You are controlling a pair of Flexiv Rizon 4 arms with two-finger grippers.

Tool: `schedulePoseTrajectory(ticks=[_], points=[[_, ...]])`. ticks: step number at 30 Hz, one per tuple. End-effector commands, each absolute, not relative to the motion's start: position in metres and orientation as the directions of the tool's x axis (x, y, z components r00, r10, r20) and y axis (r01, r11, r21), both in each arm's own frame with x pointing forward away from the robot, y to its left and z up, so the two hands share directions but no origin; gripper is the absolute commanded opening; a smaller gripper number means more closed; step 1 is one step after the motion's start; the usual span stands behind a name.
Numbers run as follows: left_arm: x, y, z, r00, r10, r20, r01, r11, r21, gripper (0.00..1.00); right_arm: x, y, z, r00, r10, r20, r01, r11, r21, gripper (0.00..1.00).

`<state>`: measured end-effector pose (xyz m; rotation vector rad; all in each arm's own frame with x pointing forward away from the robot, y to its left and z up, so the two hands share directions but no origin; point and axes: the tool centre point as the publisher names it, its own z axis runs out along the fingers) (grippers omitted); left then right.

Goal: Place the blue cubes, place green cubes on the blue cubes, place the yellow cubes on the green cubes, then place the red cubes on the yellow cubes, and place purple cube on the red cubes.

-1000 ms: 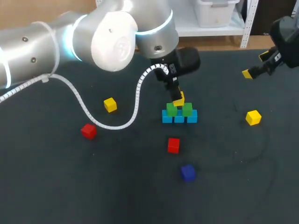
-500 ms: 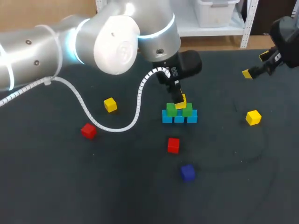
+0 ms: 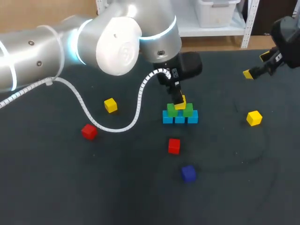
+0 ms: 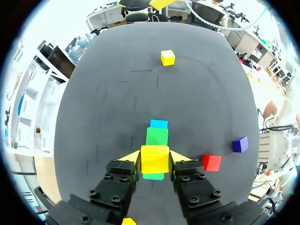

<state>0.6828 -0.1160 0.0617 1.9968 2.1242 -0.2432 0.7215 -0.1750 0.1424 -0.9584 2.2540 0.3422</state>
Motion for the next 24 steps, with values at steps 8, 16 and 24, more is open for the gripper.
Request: schedulePoseTrajectory(ticks=[8,16,24], points=[[0.685,-0.1165,0.0619,-0.051,0.965,-0.256,0.998,0.06,0.029,0.14,0.7217,-0.1755,0.1422,-0.516,-0.544,-0.661,-0.717,0.697,-0.014,1.0],[0.6836,-0.1149,0.062,-0.05,0.966,-0.253,0.998,0.058,0.024,0.22,0.7217,-0.1755,0.1422,-0.516,-0.544,-0.661,-0.717,0.697,-0.014,1.0],[0.6843,-0.1148,0.0608,-0.052,0.965,-0.255,0.998,0.062,0.029,1.0,0.7217,-0.1755,0.1422,-0.516,-0.544,-0.661,-0.717,0.697,-0.014,1.0]])
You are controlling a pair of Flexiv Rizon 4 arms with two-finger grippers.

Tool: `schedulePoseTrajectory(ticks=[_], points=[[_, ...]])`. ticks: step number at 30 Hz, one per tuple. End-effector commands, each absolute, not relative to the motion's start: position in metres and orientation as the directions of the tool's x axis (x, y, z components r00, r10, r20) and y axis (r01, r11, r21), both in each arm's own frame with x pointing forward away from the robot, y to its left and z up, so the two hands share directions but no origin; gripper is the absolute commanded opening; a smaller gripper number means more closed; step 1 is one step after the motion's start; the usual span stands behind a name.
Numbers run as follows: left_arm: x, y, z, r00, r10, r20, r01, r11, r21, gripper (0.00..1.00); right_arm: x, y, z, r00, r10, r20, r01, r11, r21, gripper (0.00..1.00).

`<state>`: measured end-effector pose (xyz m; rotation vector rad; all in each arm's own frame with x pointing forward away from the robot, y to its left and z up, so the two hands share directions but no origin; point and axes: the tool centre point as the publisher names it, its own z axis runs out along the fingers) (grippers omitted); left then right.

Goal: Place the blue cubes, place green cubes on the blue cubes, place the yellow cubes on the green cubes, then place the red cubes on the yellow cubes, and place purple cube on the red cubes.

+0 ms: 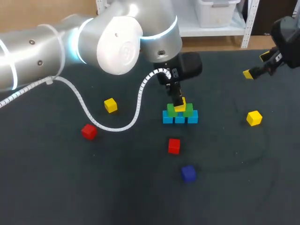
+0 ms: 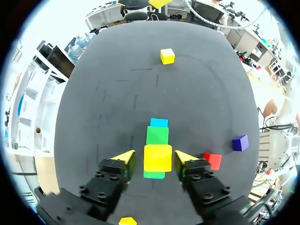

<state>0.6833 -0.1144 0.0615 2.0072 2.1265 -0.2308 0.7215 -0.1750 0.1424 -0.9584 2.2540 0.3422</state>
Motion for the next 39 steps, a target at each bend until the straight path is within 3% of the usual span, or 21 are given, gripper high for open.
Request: schedulePoseTrajectory(ticks=[1,22,32,39], points=[[0.684,-0.115,0.061,-0.053,0.965,-0.256,0.998,0.062,0.029,1.0,0.722,-0.175,0.142,-0.516,-0.544,-0.661,-0.717,0.697,-0.014,1.0],[0.683,-0.068,0.083,-0.19,0.935,-0.298,0.973,0.221,0.072,1.0,0.722,-0.175,0.142,-0.516,-0.544,-0.661,-0.717,0.697,-0.014,1.0],[0.678,-0.101,0.069,-0.047,0.969,-0.242,0.988,0.081,0.133,1.0,0.722,-0.175,0.142,-0.516,-0.544,-0.661,-0.717,0.697,-0.014,1.0],[0.689,-0.107,0.066,-0.027,0.978,-0.206,0.984,0.062,0.167,1.0,0.722,-0.175,0.142,-0.516,-0.544,-0.661,-0.717,0.697,-0.014,1.0]])
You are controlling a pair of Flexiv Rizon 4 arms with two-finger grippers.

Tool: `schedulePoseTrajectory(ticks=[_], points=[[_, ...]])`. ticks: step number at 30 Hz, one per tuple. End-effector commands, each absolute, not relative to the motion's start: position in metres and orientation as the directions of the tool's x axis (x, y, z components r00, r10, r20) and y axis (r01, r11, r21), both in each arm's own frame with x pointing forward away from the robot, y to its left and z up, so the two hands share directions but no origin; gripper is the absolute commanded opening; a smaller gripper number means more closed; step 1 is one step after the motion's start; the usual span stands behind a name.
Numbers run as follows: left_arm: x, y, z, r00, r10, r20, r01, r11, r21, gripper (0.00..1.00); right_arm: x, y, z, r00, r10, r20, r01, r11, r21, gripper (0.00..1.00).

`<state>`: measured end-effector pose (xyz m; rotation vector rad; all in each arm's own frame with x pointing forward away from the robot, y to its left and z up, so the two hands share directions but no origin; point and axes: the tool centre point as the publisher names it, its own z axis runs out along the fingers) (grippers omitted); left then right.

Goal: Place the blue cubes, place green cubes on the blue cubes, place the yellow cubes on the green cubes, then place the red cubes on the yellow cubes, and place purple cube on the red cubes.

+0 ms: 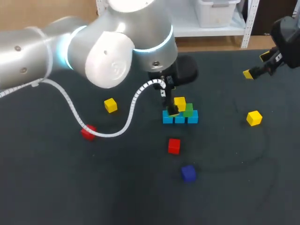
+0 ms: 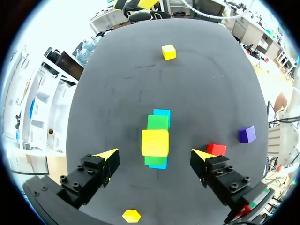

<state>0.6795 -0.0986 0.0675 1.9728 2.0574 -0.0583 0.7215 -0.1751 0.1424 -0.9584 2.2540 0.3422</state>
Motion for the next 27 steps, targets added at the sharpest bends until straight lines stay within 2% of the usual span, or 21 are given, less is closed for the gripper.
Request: schedulePoseTrajectory(ticks=[1,27], points=[[0.691,-0.107,0.065,-0.027,0.979,-0.204,0.983,0.063,0.172,1.0,0.722,-0.175,0.142,-0.516,-0.544,-0.661,-0.717,0.697,-0.014,1.0],[0.713,-0.107,0.061,-0.02,0.984,-0.177,0.971,0.061,0.229,1.0,0.722,-0.175,0.142,-0.516,-0.544,-0.661,-0.717,0.697,-0.014,1.0]])
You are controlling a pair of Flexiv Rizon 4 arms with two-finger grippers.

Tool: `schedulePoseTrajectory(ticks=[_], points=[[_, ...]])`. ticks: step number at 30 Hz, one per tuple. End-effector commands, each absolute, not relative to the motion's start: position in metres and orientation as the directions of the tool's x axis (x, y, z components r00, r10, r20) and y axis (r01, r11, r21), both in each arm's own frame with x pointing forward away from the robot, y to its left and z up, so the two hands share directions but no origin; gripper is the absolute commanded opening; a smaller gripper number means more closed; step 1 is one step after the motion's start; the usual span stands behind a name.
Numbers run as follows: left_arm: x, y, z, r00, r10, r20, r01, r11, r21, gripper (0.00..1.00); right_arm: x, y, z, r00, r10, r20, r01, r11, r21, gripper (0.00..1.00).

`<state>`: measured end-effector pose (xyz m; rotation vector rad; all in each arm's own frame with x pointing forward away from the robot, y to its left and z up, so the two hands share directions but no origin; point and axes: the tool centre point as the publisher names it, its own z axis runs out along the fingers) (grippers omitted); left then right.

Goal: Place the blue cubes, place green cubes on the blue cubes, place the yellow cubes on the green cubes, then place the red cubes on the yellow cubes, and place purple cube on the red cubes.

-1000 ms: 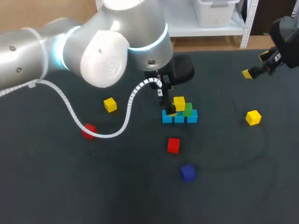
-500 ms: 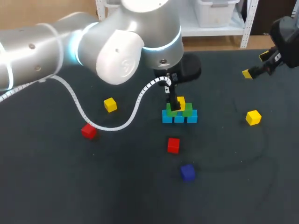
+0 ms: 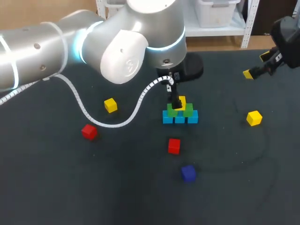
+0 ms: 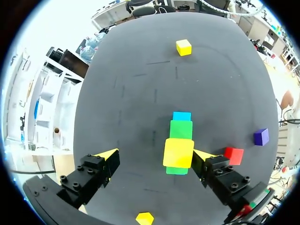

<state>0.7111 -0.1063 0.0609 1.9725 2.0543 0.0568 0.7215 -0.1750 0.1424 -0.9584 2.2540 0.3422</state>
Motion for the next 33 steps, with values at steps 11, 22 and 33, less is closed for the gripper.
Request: schedulePoseTrajectory(ticks=[11,22,33], points=[[0.714,-0.109,0.059,-0.026,0.981,-0.192,0.972,0.07,0.223,1.0,0.722,-0.175,0.142,-0.516,-0.544,-0.661,-0.717,0.697,-0.014,1.0],[0.714,-0.111,0.059,-0.031,0.979,-0.202,0.973,0.076,0.216,1.0,0.722,-0.175,0.142,-0.516,-0.544,-0.661,-0.717,0.697,-0.014,1.0],[0.7,-0.085,0.106,-0.133,0.941,-0.312,0.964,0.196,0.179,1.0,0.722,-0.175,0.142,-0.516,-0.544,-0.661,-0.717,0.697,-0.014,1.0]])
